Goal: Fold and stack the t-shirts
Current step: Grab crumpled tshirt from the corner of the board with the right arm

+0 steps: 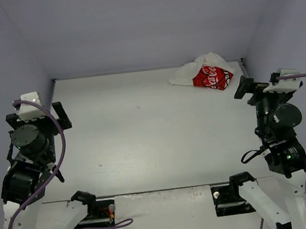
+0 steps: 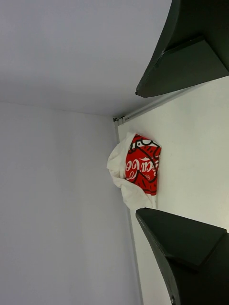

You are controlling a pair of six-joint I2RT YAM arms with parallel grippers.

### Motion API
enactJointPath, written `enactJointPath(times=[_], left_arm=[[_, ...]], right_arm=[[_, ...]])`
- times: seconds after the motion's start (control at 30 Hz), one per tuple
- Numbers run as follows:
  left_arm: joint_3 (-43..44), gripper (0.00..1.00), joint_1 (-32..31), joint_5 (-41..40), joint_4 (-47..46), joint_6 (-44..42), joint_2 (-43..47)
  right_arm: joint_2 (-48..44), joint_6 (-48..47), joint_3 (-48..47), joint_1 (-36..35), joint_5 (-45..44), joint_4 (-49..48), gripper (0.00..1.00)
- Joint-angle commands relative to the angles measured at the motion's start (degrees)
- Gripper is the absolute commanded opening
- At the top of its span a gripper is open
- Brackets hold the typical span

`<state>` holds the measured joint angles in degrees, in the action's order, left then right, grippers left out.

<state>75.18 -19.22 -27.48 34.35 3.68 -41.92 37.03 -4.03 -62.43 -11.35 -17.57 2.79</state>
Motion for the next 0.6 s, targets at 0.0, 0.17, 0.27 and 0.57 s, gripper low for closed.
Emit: enactJointPath(times=[0.0, 0.17, 0.27, 0.57], left_arm=[[1.63, 0.84, -0.11, 2.15, -2.37, 1.74, -4.02], [3.43, 0.84, -0.11, 5.34, 0.77, 4.57, -10.75], [4.04, 0.84, -0.11, 8.10, 2.06, 7.17, -14.93], [3.96, 0.84, -0.23, 15.26, 4.23, 11.51, -22.12]], right_arm=[[4.40, 2.58, -0.86, -0.34, -4.36, -1.17, 1.00], [15.08, 9.20, 0.07, -0.39, -1.93, -1.29, 1.00], [25.41, 13.90, -2.51, -0.42, -2.03, -1.21, 1.00], [62.55, 26.11, -22.76, -1.50, 0.33, -1.18, 0.98]])
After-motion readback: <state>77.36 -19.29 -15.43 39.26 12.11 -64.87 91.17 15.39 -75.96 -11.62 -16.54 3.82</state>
